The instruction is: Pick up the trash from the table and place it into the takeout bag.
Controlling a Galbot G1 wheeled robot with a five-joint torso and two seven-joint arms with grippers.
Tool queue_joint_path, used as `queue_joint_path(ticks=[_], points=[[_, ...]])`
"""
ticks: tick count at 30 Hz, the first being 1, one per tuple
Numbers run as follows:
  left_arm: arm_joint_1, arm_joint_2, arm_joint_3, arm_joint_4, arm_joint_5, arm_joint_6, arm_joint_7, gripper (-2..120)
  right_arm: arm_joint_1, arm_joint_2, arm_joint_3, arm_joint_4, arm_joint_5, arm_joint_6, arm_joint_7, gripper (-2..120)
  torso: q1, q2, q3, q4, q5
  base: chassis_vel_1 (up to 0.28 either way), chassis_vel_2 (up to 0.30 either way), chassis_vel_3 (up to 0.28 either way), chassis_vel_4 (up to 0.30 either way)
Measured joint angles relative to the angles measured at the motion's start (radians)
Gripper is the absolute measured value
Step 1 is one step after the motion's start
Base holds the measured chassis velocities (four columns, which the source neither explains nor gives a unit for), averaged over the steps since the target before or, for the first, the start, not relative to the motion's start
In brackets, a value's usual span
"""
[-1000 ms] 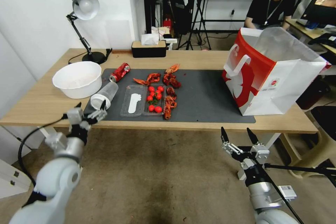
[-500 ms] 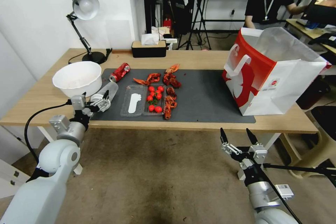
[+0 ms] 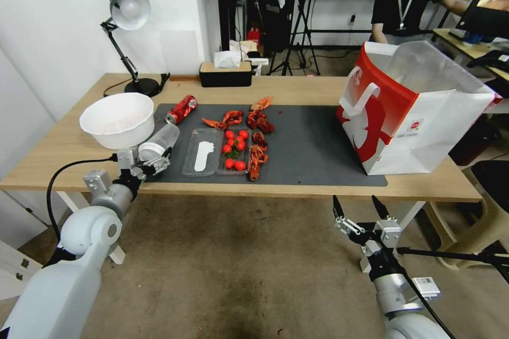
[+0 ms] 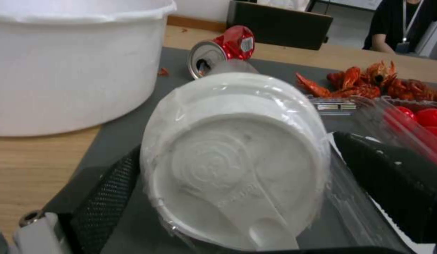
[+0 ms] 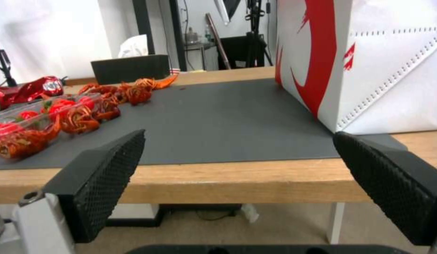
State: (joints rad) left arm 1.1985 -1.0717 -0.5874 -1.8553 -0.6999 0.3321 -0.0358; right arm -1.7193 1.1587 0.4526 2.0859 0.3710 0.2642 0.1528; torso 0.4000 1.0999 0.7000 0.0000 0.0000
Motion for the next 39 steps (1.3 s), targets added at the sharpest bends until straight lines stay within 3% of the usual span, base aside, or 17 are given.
queue_joint_path(ticks=[4, 10, 15, 21, 31, 34, 37, 39], points=[[-0.005, -0.001, 0.003, 0.013, -0.033, 0.011, 0.009, 94, 0.0, 0.002, -0.001, -0.004, -0.003, -0.001, 0.003, 100, 0.0, 0.0, 0.0, 0.0001, 0.0, 0.0, 0.0, 0.0, 0.0], [-0.018, -0.001, 0.012, 0.045, -0.053, 0.012, 0.021, 75, 0.002, 0.008, -0.007, -0.009, -0.007, -0.001, 0.006, 100, 0.0, 0.0, 0.0, 0.0, 0.0003, 0.0, 0.0, 0.0, 0.0], [-0.017, 0.001, 0.013, 0.045, -0.075, 0.009, 0.023, 73, 0.005, 0.008, -0.01, -0.012, -0.008, -0.001, 0.007, 100, 0.0, 0.0, 0.0, 0.0, -0.0001, 0.0, 0.0, 0.0, 0.0], [0.023, 0.045, -0.008, -0.08, -0.156, -0.025, 0.098, 73, 0.002, 0.017, -0.009, -0.003, -0.013, -0.001, 0.008, 100, 0.0, 0.0, 0.0, 0.0001, 0.0001, 0.0, 0.0, 0.0, 0.0], [-0.03, 0.116, 0.009, -0.159, -0.275, -0.053, 0.203, 73, 0.017, 0.01, -0.027, 0.001, -0.015, -0.007, 0.008, 100, 0.0, 0.0, 0.0, 0.0004, 0.0001, 0.0, 0.0, 0.0, 0.0], [-0.086, 0.139, 0.058, -0.165, -0.311, -0.056, 0.222, 73, 0.017, 0.008, -0.028, 0.002, -0.015, -0.01, 0.008, 100, 0.0, 0.0, 0.0, 0.0002, 0.0, 0.0, 0.0, 0.0, 0.0], [-0.22, 0.151, 0.176, -0.143, -0.337, -0.069, 0.253, 73, 0.006, 0.016, -0.022, 0.013, -0.028, -0.008, 0.007, 100, 0.0, 0.0, 0.0, -0.0003, 0.0002, 0.0, 0.0, 0.0, 0.0], [-0.266, 0.145, 0.214, -0.127, -0.336, -0.085, 0.268, 73, 0.001, 0.02, -0.019, 0.017, -0.039, -0.003, 0.004, 100, 0.0, 0.0, 0.0, -0.0005, 0.0, 0.0, 0.0, 0.0, 0.0]])
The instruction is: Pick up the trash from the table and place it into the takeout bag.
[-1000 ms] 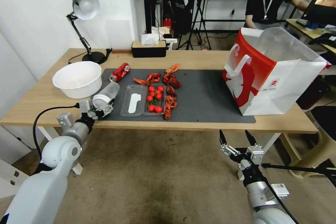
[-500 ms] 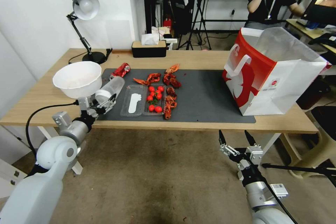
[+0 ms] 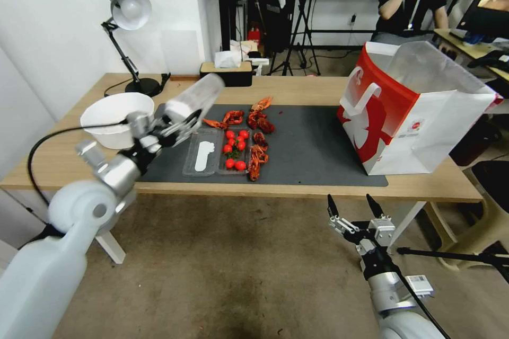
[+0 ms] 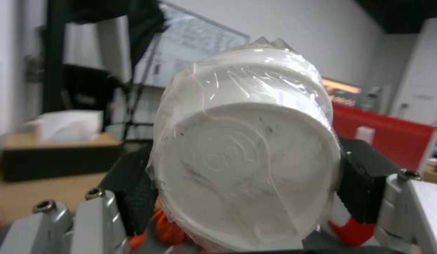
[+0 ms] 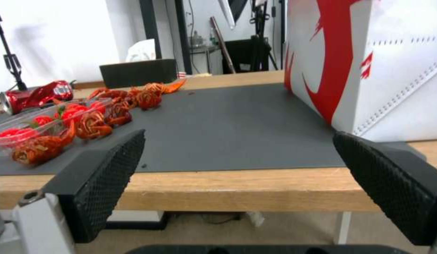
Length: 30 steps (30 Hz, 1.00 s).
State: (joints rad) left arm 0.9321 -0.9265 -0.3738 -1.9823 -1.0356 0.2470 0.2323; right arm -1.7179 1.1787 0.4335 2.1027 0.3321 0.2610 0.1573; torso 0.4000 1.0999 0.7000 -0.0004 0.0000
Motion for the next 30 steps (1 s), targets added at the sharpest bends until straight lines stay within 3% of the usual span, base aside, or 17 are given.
queue_joint_path(ticks=[6, 7, 10, 11, 18, 25, 28, 30], points=[[-0.217, -0.062, 0.177, 0.077, -0.007, -0.012, 0.026, 73, -0.015, 0.021, 0.008, 0.017, -0.022, 0.007, -0.006, 100, 0.0, 0.0, 0.0, 0.0006, 0.0003, 0.0, 0.0, 0.0, 0.0], [-0.217, -0.062, 0.177, 0.077, -0.007, -0.012, 0.026, 73, -0.015, 0.021, 0.008, 0.017, -0.022, 0.007, -0.006, 100, 0.0, 0.0, 0.0, 0.0006, 0.0003, 0.0, 0.0, 0.0, 0.0], [-0.351, -0.098, 0.304, 0.141, -0.012, -0.012, 0.027, 73, -0.025, 0.032, 0.008, 0.023, -0.043, 0.009, -0.007, 100, 0.0, 0.0, 0.0, 0.0004, 0.0004, 0.0, 0.0, 0.0, 0.0], [-0.351, -0.098, 0.304, 0.141, -0.012, -0.012, 0.027, 73, -0.025, 0.032, 0.008, 0.023, -0.043, 0.009, -0.007, 100, 0.0, 0.0, 0.0, 0.0004, 0.0004, 0.0, 0.0, 0.0, 0.0], [-0.63, -0.213, 0.54, 0.342, -0.014, -0.014, 0.025, 73, -0.043, 0.05, 0.016, 0.036, -0.069, 0.017, -0.007, 100, 0.0, 0.0, 0.0, 0.0003, 0.0002, 0.0, 0.0, 0.0, 0.0], [-0.797, -0.312, 0.663, 0.495, -0.015, -0.032, 0.042, 73, -0.058, 0.069, 0.017, 0.041, -0.088, 0.03, -0.008, 100, 0.0, 0.0, 0.0, 0.0005, 0.0004, 0.0, 0.0, 0.0, 0.0], [-0.826, -0.335, 0.688, 0.525, -0.014, -0.036, 0.048, 73, -0.059, 0.072, 0.016, 0.041, -0.09, 0.032, -0.008, 100, 0.0, 0.0, 0.0, 0.0005, 0.0002, 0.0, 0.0, 0.0, 0.0], [-0.923, -0.403, 0.767, 0.619, 0.017, -0.048, 0.077, 73, -0.062, 0.072, 0.02, 0.039, -0.091, 0.036, -0.009, 100, 0.0, 0.0, 0.0, 0.0003, 0.0002, 0.0, 0.0, 0.0, 0.0]])
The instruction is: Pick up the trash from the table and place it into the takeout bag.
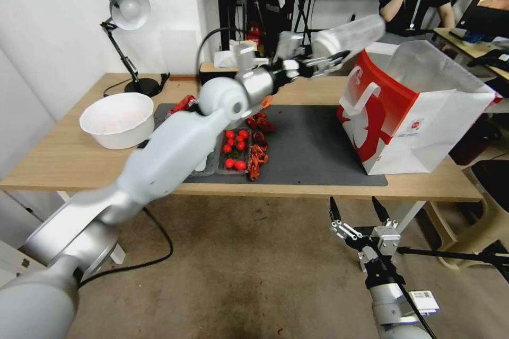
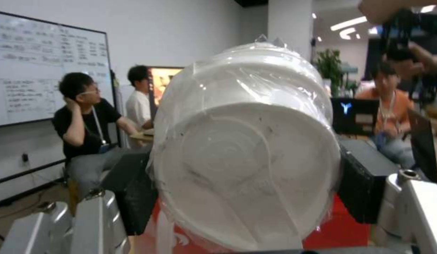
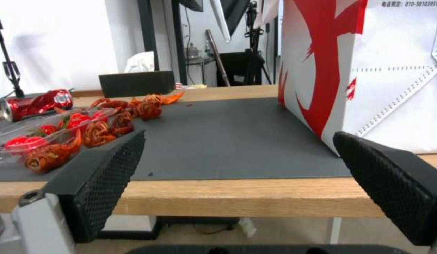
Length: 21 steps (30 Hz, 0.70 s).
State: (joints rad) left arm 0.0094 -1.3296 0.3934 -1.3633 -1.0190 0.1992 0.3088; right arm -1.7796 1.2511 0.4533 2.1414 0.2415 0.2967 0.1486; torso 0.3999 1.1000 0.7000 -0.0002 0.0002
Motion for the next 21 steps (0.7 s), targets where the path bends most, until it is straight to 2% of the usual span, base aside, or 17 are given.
queue_joint_path(ticks=[1, 2, 4, 5, 8, 12, 16, 18, 21], points=[[-0.033, -0.022, 0.028, 0.035, 0.02, -0.002, 0.005, 73, 0.0, -0.003, 0.004, -0.002, 0.002, 0.002, 0.0, 100, 0.0, 0.0, 0.0, 0.0, 0.0, 0.0, 0.0, 0.0, 0.0], [-0.033, -0.022, 0.028, 0.035, 0.02, -0.002, 0.005, 73, 0.0, -0.003, 0.004, -0.002, 0.002, 0.002, 0.0, 100, 0.0, 0.0, 0.0, 0.0, 0.0, 0.0, 0.0, 0.0, 0.0], [-0.074, -0.06, 0.061, 0.095, 0.084, -0.005, 0.003, 73, 0.0, -0.005, 0.006, -0.008, 0.005, 0.007, 0.0, 100, 0.0, 0.0, 0.0, 0.0004, 0.0, 0.0, 0.0, 0.0, 0.0], [-0.074, -0.06, 0.061, 0.095, 0.084, -0.005, 0.003, 73, 0.0, -0.005, 0.006, -0.008, 0.005, 0.007, 0.0, 100, 0.0, 0.0, 0.0, 0.0004, 0.0, 0.0, 0.0, 0.0, 0.0], [-0.118, -0.124, 0.082, 0.188, 0.175, -0.018, -0.002, 72, 0.003, -0.003, 0.005, -0.02, 0.006, 0.015, 0.0, 100, 0.0, 0.0, 0.0, 0.0, 0.0, 0.0, 0.0, 0.0, 0.0], [-0.142, -0.161, 0.097, 0.237, 0.251, -0.025, 0.008, 72, 0.006, -0.001, 0.004, -0.024, 0.007, 0.017, 0.0, 100, 0.0, 0.0, 0.0, 0.0, 0.0001, 0.0, 0.0, 0.0, 0.0], [-0.154, -0.175, 0.109, 0.256, 0.338, -0.048, 0.026, 72, 0.008, -0.003, 0.007, -0.027, 0.012, 0.019, 0.0, 100, 0.0, 0.0, 0.0, 0.0002, -0.0002, 0.0, 0.0, 0.0, 0.0], [-0.156, -0.175, 0.111, 0.255, 0.344, -0.048, 0.03, 72, 0.008, -0.003, 0.008, -0.028, 0.013, 0.02, 0.0, 100, 0.0, 0.0, 0.0, 0.0002, -0.0001, 0.0, 0.0, 0.0, 0.0], [-0.159, -0.175, 0.121, 0.244, 0.352, -0.047, 0.033, 86, 0.006, -0.002, 0.01, -0.03, 0.014, 0.027, 0.0, 100, 0.0, 0.0, 0.0, 0.0002, -0.0002, 0.0, 0.0, 0.0, 0.0]])
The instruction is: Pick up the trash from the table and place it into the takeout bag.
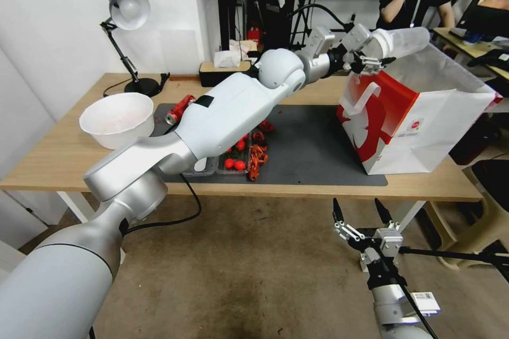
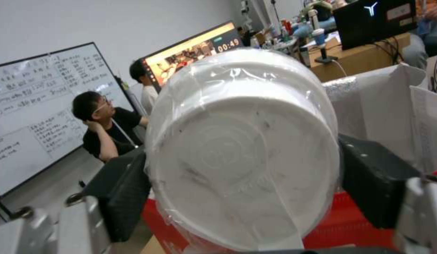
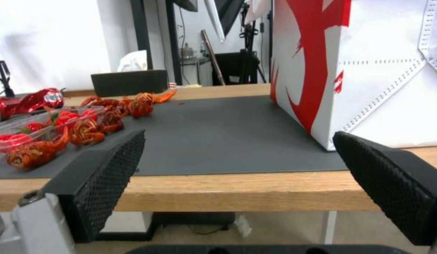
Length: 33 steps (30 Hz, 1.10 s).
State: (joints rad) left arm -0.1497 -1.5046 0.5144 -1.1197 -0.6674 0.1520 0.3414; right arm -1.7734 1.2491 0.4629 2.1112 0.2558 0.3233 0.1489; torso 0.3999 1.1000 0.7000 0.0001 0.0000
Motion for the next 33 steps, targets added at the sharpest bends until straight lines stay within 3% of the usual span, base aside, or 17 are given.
queue_joint_path(ticks=[5, 13, 17, 25, 33], points=[[-0.006, 0.008, 0.019, -0.005, -0.006, 0.003, -0.01, 99, 0.005, -0.001, 0.0, -0.001, 0.002, 0.001, 0.0, 100, 0.0, 0.0, 0.0, 0.0, 0.0, 0.0, 0.0, 0.0, 0.0], [-0.01, 0.01, 0.013, -0.01, -0.012, 0.006, -0.017, 100, 0.012, -0.007, -0.002, -0.009, 0.004, 0.002, -0.001, 100, 0.0, 0.0, 0.0, -0.0002, 0.0, 0.0, 0.0, 0.0, 0.0], [0.008, 0.036, -0.01, -0.052, -0.032, 0.027, -0.031, 100, 0.014, -0.006, -0.007, -0.011, 0.004, 0.001, -0.003, 100, 0.0, 0.0, 0.0, 0.0, 0.0, 0.0, 0.0, 0.0, 0.0], [0.09, 0.121, -0.058, -0.16, -0.039, 0.052, -0.057, 100, 0.016, -0.006, -0.012, -0.011, 0.003, -0.001, -0.004, 100, 0.0, 0.0, 0.0, -0.0003, -0.0001, 0.0, 0.0, 0.0, 0.0], [0.271, 0.285, -0.203, -0.356, -0.032, 0.089, -0.088, 100, 0.009, -0.002, -0.014, -0.007, -0.003, -0.002, -0.004, 100, 0.0, 0.0, 0.0, 0.0001, -0.0006, 0.0, 0.0, 0.0, 0.0]])
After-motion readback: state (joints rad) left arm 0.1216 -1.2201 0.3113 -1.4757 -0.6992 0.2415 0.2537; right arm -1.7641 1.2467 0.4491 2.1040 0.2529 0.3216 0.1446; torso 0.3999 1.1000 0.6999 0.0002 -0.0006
